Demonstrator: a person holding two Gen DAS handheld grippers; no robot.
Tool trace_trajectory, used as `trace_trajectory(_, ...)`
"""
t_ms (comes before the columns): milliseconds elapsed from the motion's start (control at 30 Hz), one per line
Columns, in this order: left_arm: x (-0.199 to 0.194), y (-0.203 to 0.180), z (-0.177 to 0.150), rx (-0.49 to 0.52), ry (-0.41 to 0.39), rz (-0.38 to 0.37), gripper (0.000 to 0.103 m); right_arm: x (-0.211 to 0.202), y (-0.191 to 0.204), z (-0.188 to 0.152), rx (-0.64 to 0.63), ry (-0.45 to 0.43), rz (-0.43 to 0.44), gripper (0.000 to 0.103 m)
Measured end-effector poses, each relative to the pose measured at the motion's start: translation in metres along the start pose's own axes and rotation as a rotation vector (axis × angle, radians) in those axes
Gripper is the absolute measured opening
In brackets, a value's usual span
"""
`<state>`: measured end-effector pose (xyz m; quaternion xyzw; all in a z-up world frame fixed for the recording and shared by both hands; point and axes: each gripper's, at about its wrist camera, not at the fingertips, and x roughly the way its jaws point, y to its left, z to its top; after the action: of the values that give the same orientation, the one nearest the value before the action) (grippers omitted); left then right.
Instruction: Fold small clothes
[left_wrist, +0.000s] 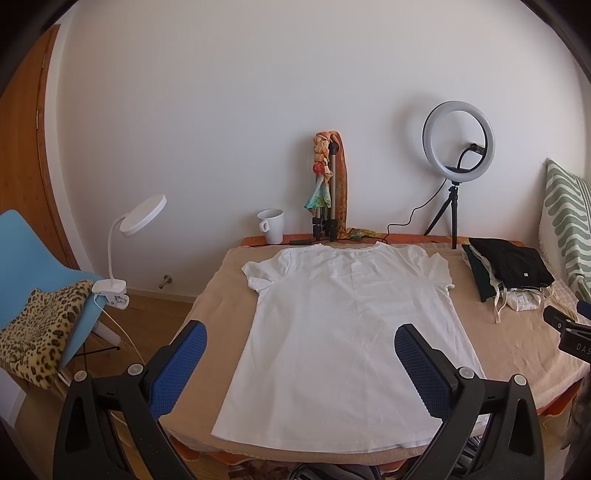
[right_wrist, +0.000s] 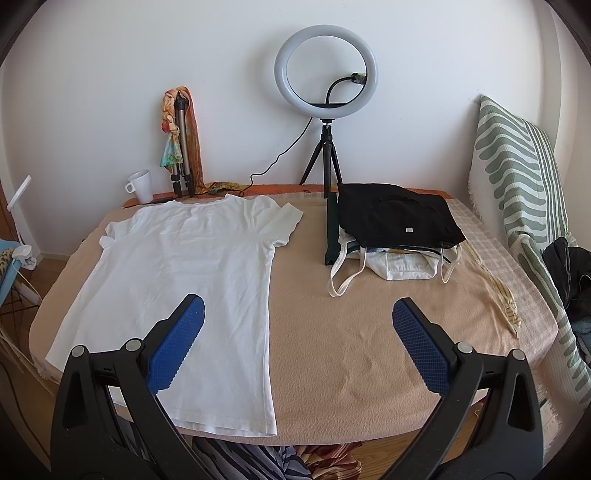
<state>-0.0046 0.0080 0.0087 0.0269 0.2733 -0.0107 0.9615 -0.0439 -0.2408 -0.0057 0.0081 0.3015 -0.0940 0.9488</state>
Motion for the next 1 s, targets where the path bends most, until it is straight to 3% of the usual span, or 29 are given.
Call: trace_trajectory(1000, -0.0025, 0.0002, -0.0015, -0.006, -0.001, 0.002, 0.103, -0.0007, 0.0018, 0.0005, -0.001, 0.001, 0.000, 0.103)
